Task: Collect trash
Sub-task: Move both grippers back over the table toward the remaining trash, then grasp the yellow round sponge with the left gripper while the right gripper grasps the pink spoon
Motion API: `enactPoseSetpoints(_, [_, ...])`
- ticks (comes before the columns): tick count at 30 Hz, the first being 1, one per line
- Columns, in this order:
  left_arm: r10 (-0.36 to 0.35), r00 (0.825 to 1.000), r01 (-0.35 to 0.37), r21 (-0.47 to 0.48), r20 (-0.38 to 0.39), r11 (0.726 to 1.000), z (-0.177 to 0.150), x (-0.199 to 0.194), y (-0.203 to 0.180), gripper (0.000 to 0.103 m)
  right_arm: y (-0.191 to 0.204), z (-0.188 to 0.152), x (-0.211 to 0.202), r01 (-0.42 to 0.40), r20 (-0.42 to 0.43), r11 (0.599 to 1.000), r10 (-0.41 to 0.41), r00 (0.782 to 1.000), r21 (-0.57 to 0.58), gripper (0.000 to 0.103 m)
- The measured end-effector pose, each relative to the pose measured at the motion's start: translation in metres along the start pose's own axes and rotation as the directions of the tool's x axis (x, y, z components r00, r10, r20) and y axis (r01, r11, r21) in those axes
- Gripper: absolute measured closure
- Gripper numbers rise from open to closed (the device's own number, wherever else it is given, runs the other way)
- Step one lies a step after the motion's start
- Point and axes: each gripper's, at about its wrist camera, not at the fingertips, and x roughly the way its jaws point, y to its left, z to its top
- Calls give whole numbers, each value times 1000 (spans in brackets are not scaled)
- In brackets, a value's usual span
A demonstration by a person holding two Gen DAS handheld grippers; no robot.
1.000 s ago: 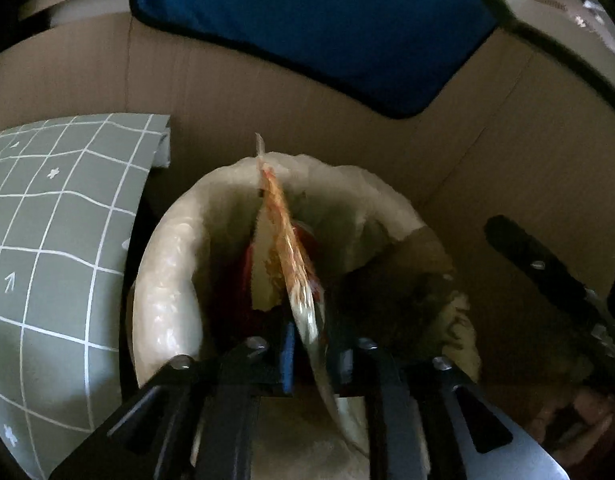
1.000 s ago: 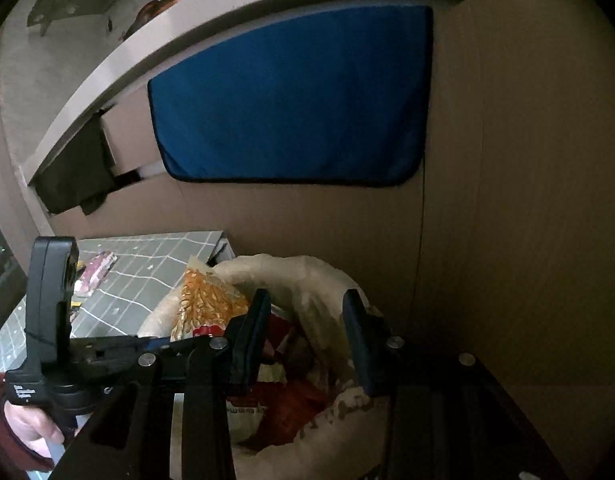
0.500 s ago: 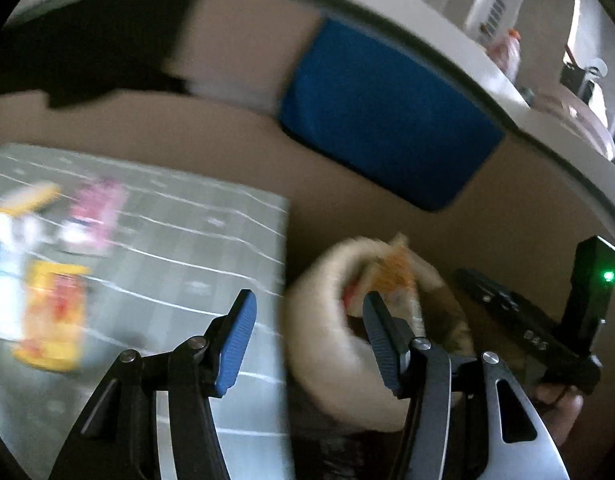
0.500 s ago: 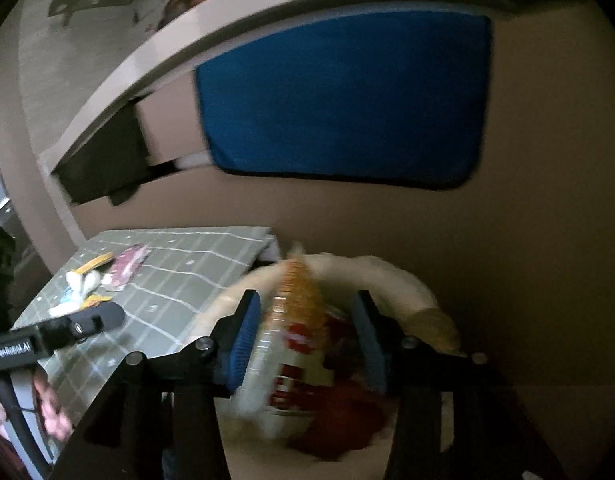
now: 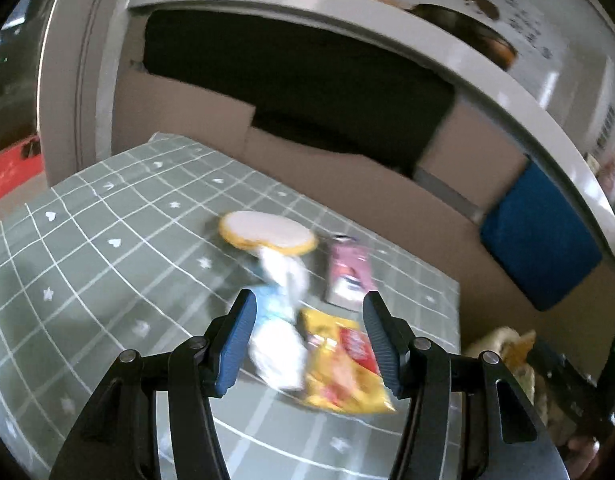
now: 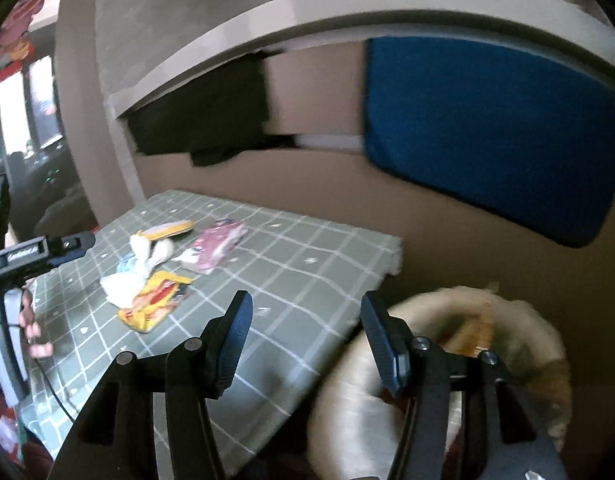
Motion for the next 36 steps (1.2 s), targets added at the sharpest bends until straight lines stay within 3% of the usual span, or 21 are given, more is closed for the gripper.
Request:
enactPoseSetpoints(3, [-2,1000,1,-45,-26,999,18,26,22,47,16,4,21,-39,-26,999,39,999,-1,49])
enactPoseSetpoints(7, [-46,996,30,-181,-83,983,42,70,46,47,33,13,48,-61,-53,998,60,997,-20,49])
enactPoseSetpoints(12, [-96,977,11,-400,-192,916,52,130,80,47,40,24,86,-92,-89,996,92,992,9,47])
enactPoseSetpoints(15, [-124,967,9,-456,-222,890,49,150,85,49,42,29,99,-94,-86,995,95,992,20,47])
enactPoseSetpoints(18, [-140,963,13,-482,-230,876,48,156,87,71,49,35,117,-114,-109,993,115,987,11,46])
enactPoseSetpoints(20, [-147,962,25,-462,-231,886,48,151,85,76,55,39,129,-144,-133,990,142,981,1,46])
enactPoseSetpoints(23, [-102,971,19,-355,-217,935,44,128,78,79,70,46,148,-162,-159,987,159,975,-12,45])
enactPoseSetpoints(27, [-75,977,24,-245,-200,969,31,93,74,82,91,55,181,-174,-202,984,162,966,-42,42])
enactPoseSetpoints(33, [-129,968,73,-246,-217,966,-2,51,86,83,121,59,230,-149,-300,985,117,947,-88,42])
enactPoseSetpoints(36, [-109,976,64,-231,-190,971,-16,32,91,83,126,53,237,-137,-323,986,100,941,-94,40])
